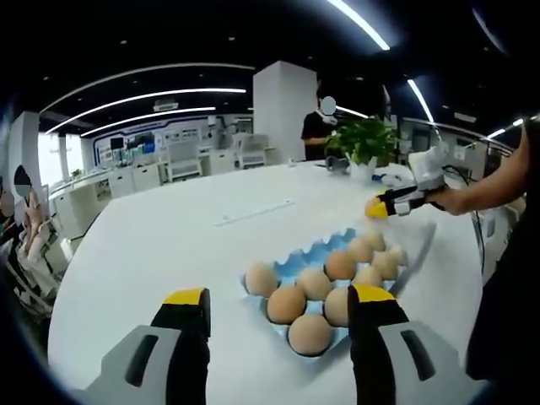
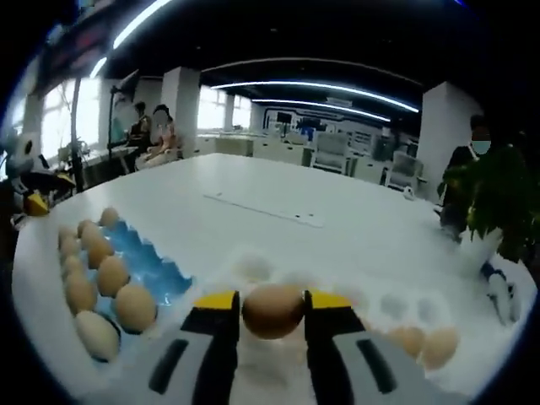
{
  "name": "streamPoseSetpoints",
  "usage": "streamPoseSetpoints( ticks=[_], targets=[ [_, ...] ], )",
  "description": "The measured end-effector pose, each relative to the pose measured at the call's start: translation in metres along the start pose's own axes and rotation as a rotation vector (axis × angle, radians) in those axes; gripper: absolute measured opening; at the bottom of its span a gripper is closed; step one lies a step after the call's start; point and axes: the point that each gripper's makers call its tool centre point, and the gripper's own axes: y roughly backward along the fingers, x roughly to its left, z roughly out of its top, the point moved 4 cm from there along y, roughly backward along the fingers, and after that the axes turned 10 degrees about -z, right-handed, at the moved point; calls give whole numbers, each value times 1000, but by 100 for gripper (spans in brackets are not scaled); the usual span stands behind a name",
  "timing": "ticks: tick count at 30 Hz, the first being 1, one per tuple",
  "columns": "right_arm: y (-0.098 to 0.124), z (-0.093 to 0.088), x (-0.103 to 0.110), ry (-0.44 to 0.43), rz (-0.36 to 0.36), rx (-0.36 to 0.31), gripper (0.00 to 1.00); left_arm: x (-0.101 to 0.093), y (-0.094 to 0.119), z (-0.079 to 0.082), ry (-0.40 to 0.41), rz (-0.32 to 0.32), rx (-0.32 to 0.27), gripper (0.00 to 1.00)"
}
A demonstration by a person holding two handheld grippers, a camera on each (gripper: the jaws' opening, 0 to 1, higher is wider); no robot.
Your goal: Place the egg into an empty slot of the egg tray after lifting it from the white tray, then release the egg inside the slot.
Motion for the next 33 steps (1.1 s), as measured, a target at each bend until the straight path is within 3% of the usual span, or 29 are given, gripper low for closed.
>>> streamPoseSetpoints(
  ticks=[4,6,7,8,15,16,24,33],
  targets=[
    [-1,-2,-6,-92,-5,13,32,0,-1,-1,-1,-2,5,66],
    [-3,-10,-3,17,-6,41,33,-1,-2,-1,-2,-2,7,66],
    [-3,-5,0,36,-10,0,34,-1,-2,-1,0,-4,5,66],
    [-4,-7,1,53,-7,13,34,-2,-2,0,1,-5,5,66],
    [-2,-3,-3,73,-15,-8,33,0,0,2,-2,5,-4,66],
    [0,-1,-3,36,-11,-15,33,0,1,2,0,8,-5,66],
    [7,20,1,8,1,-70,33,2,4,0,2,16,-1,66],
    [9,42,25,-1,65,-114,33,2,3,-1,1,11,-9,66]
  ],
)
